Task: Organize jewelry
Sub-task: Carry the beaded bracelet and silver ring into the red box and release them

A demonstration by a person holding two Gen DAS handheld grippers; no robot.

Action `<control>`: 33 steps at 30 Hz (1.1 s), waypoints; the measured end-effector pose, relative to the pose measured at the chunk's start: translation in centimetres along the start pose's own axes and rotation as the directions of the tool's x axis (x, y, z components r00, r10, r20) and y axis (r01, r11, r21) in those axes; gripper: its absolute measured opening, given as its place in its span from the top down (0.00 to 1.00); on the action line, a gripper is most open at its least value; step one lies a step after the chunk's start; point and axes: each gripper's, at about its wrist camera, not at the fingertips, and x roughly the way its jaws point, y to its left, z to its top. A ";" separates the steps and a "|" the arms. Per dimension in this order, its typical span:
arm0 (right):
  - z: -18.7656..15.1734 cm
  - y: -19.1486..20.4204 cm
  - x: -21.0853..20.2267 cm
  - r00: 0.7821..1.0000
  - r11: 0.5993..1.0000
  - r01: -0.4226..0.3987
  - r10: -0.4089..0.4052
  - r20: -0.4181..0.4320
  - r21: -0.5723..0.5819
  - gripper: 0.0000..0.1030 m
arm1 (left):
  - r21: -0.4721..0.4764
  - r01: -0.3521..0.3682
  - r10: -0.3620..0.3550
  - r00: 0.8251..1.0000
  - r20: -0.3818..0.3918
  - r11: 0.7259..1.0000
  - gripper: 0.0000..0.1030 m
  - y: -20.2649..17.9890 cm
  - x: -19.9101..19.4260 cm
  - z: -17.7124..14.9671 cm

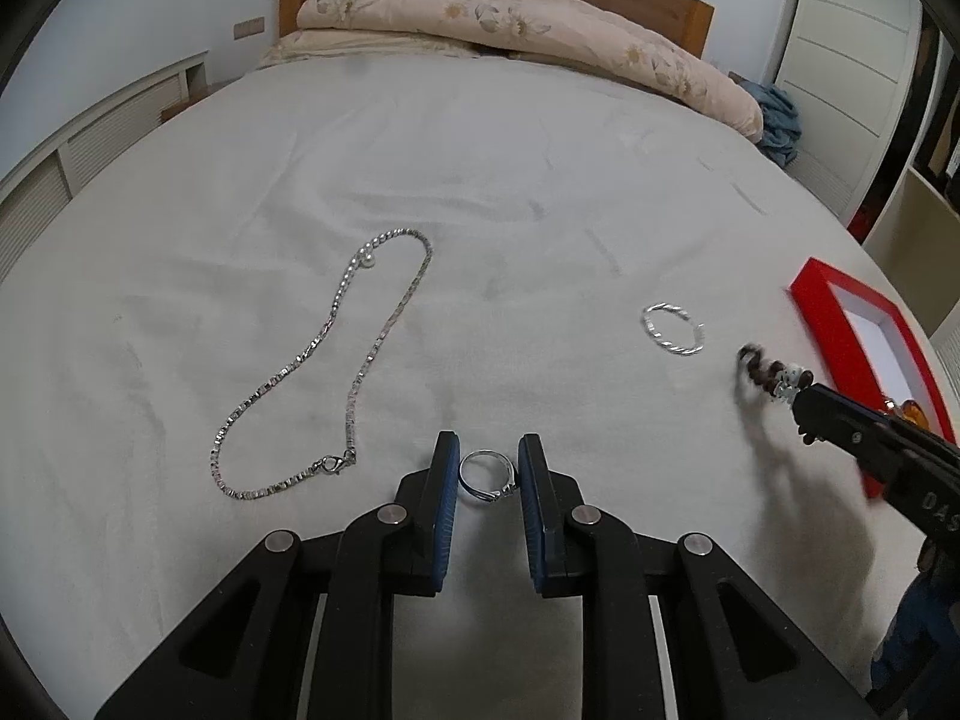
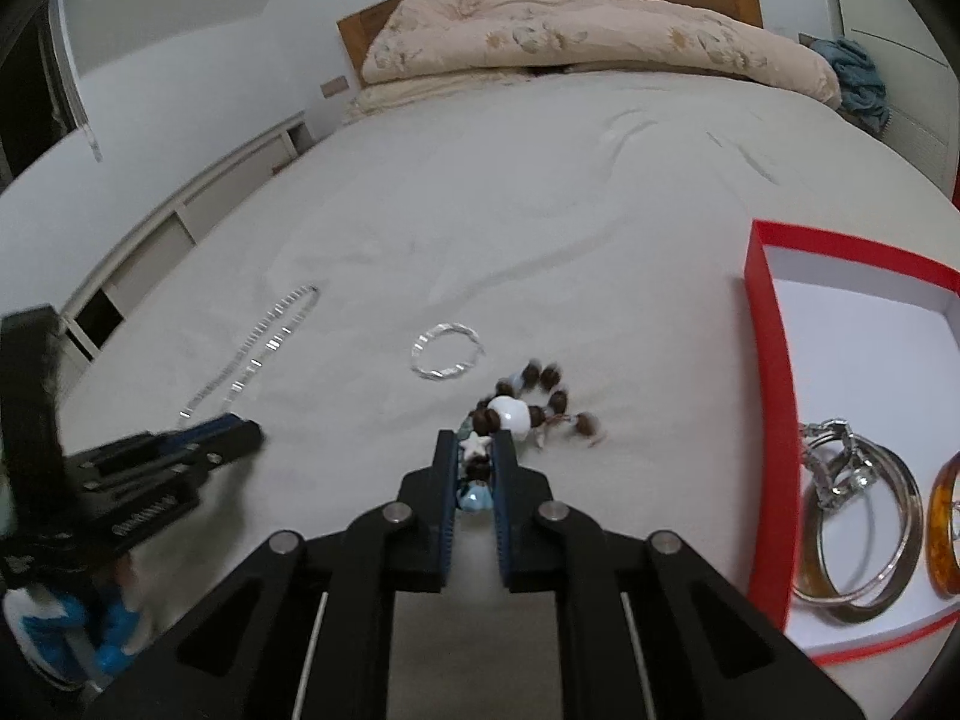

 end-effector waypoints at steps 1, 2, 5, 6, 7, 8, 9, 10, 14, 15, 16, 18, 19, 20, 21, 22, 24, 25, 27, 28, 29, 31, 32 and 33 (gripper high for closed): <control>0.2 0.2 -0.4 1.000 1.000 -0.008 0.008 0.006 0.003 0.90 | -0.001 0.002 -0.002 1.000 0.003 1.000 0.81 -0.1 -0.3 0.1; 0.4 0.4 -0.9 1.000 1.000 -0.017 0.016 0.012 0.004 0.90 | -0.002 0.004 -0.004 1.000 0.006 1.000 0.81 -0.1 -0.7 0.1; 1.0 1.0 -2.9 0.998 0.999 -0.043 0.043 0.038 0.009 0.90 | -0.006 0.012 -0.012 1.000 0.018 1.000 0.81 -0.3 -1.9 0.4; 1.2 1.3 -3.8 0.997 0.999 -0.050 0.049 0.051 0.007 0.90 | -0.004 0.015 -0.015 1.000 0.025 1.000 0.81 -0.5 -2.5 0.6; 1.3 1.4 -4.4 0.997 0.999 -0.053 0.052 0.059 0.006 0.90 | -0.001 0.017 -0.017 0.999 0.031 1.000 0.81 -0.7 -3.0 0.7; 1.5 1.5 -5.1 0.996 0.998 -0.056 0.055 0.068 0.005 0.90 | 0.002 0.020 -0.020 0.999 0.036 1.000 0.81 -1.0 -3.4 0.8; 1.7 1.6 -5.8 0.995 0.998 -0.059 0.058 0.079 0.005 0.90 | 0.007 0.026 -0.026 0.999 0.043 1.000 0.81 -1.4 -4.0 1.0; 1.9 1.6 -6.7 0.994 0.998 -0.058 0.058 0.092 0.003 0.90 | 0.011 0.031 -0.032 0.998 0.049 0.999 0.81 -1.7 -4.4 1.1; 2.5 1.1 -10.0 0.989 0.999 -0.043 0.043 0.144 0.000 0.90 | 0.029 0.060 -0.062 0.996 0.069 0.998 0.81 -4.1 -5.8 1.7; 2.7 0.8 -10.9 0.987 0.999 -0.036 0.035 0.157 0.000 0.90 | 0.034 0.070 -0.072 0.995 0.072 0.997 0.81 -4.7 -6.0 1.9; 2.9 0.4 -11.6 0.986 1.000 -0.029 0.029 0.166 0.000 0.90 | 0.041 0.082 -0.085 0.993 0.076 0.996 0.81 -5.6 -6.2 2.2; 3.1 -0.7 -13.2 0.982 1.000 -0.008 0.007 0.188 0.003 0.90 | 0.058 0.105 -0.109 0.991 0.081 0.993 0.81 -7.4 -6.5 2.5; 3.2 -1.4 -13.8 0.981 1.000 0.002 -0.004 0.196 0.007 0.90 | 0.067 0.124 -0.129 0.989 0.079 0.990 0.81 -8.6 -6.4 2.8; 3.3 -2.2 -14.4 0.979 1.000 0.012 -0.013 0.203 0.010 0.90 | 0.075 0.139 -0.145 0.987 0.077 0.987 0.81 -9.7 -6.3 3.0; 3.3 -3.1 -15.0 0.978 1.000 0.026 -0.029 0.209 0.013 0.90 | 0.082 0.153 -0.159 0.984 0.074 0.985 0.81 -10.6 -6.1 3.3; 3.4 -4.4 -15.7 0.975 0.999 0.047 -0.050 0.214 0.019 0.90 | 0.096 0.175 -0.182 0.981 0.069 0.980 0.81 -12.3 -5.7 3.6; 3.2 -6.2 -16.4 0.972 0.996 0.080 -0.085 0.218 0.029 0.90 | 0.114 0.205 -0.213 0.975 0.059 0.972 0.81 -14.5 -5.2 4.0; 3.2 -7.4 -16.7 0.970 0.994 0.101 -0.107 0.216 0.038 0.90 | 0.126 0.222 -0.230 0.972 0.052 0.967 0.81 -15.9 -4.7 4.2; 3.1 -9.9 -16.8 0.967 0.989 0.141 -0.149 0.208 0.051 0.90 | 0.154 0.250 -0.258 0.965 0.036 0.956 0.81 -18.9 -3.6 4.6; 3.0 -10.9 -16.7 0.965 0.986 0.155 -0.164 0.204 0.055 0.90 | 0.164 0.255 -0.264 0.964 0.032 0.953 0.81 -19.9 -3.2 4.7; 2.9 -12.2 -16.5 0.963 0.983 0.171 -0.180 0.199 0.065 0.90 | 0.180 0.263 -0.272 0.962 0.023 0.948 0.81 -21.3 -2.5 4.9; 2.8 -14.0 -16.0 0.961 0.979 0.189 -0.201 0.191 0.080 0.90 | 0.203 0.269 -0.276 0.961 0.008 0.942 0.81 -23.5 -1.1 5.3; 2.7 -15.1 -15.5 0.960 0.976 0.199 -0.212 0.184 0.090 0.90 | 0.220 0.268 -0.274 0.962 -0.002 0.938 0.81 -24.8 -0.1 5.4; 2.6 -15.8 -15.3 0.960 0.974 0.203 -0.217 0.179 0.097 0.90 | 0.229 0.265 -0.270 0.963 -0.009 0.937 0.81 -25.6 0.6 5.5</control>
